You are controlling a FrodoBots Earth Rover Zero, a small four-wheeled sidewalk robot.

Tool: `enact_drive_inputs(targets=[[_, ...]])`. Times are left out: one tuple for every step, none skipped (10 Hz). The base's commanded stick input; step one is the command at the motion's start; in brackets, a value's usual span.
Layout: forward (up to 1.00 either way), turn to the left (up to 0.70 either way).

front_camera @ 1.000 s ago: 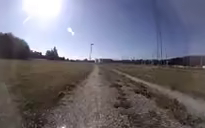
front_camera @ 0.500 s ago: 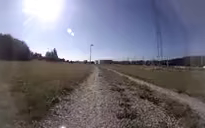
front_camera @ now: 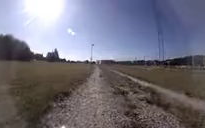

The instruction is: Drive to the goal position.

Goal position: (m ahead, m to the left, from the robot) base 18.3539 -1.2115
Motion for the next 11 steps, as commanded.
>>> enact_drive_inputs(targets=[[0.50, 0.00], [0.50, 0.00], [0.50, 0.00], [0.50, 0.00], [0.50, 0.00], [0.50, 0.00], [0.50, 0.00], [0.50, 0.00], [0.50, 0.00], [0.50, 0.00], [0.50, 0.32]])
